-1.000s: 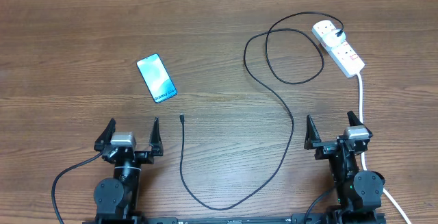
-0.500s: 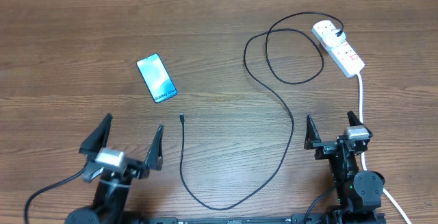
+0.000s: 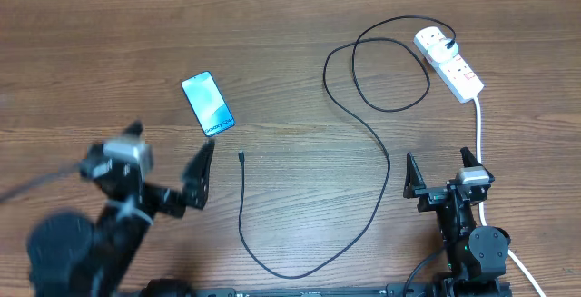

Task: Plug charger to phone and switch on socket
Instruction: 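Move the left gripper over the Galaxy phone and lower onto it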

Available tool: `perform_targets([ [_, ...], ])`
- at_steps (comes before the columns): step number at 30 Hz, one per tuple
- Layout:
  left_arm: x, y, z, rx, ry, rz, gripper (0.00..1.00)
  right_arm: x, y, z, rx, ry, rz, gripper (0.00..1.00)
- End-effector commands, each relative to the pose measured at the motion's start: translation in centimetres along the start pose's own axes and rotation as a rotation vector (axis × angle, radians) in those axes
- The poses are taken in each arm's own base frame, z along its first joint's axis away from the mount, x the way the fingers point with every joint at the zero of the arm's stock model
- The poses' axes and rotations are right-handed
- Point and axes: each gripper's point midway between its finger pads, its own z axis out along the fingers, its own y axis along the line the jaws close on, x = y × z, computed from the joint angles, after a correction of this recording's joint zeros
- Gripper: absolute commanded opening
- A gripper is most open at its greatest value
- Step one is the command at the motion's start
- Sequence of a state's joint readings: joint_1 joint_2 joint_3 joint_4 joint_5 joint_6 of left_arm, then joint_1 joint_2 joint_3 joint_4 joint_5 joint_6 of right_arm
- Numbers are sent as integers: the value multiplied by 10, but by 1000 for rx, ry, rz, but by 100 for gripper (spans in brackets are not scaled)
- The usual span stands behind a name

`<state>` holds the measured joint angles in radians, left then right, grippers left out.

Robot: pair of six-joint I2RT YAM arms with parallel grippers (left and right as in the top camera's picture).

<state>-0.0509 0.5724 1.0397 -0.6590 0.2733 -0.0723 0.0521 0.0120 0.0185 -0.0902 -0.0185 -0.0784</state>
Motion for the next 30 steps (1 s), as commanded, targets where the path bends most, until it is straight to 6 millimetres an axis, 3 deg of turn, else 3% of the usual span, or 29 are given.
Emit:
perform_targets([
  [1, -27, -19, 15, 118, 88, -23, 100, 2, -2, 0, 11, 0, 6, 100],
  [6, -45, -14, 40, 110, 274, -84, 100, 2, -2, 0, 11, 0, 6, 100],
  [10, -40, -5, 64, 92, 442, -94, 100, 2, -2, 0, 11, 0, 6, 100],
  [13, -24, 2, 83, 85, 574, -120, 100, 2, -2, 0, 11, 0, 6, 100],
  [17, 11, 14, 112, 68, 741, -179, 100, 2, -2, 0, 11, 0, 6, 100],
  [27, 76, 24, 168, 90, 963, -341, 100, 2, -2, 0, 11, 0, 6, 100],
  [28, 82, 25, 172, 88, 981, -347, 75, 2, -2, 0, 11, 0, 6, 100],
  [30, 96, 29, 180, 84, 1020, -362, 35, 2, -2, 0, 11, 0, 6, 100],
])
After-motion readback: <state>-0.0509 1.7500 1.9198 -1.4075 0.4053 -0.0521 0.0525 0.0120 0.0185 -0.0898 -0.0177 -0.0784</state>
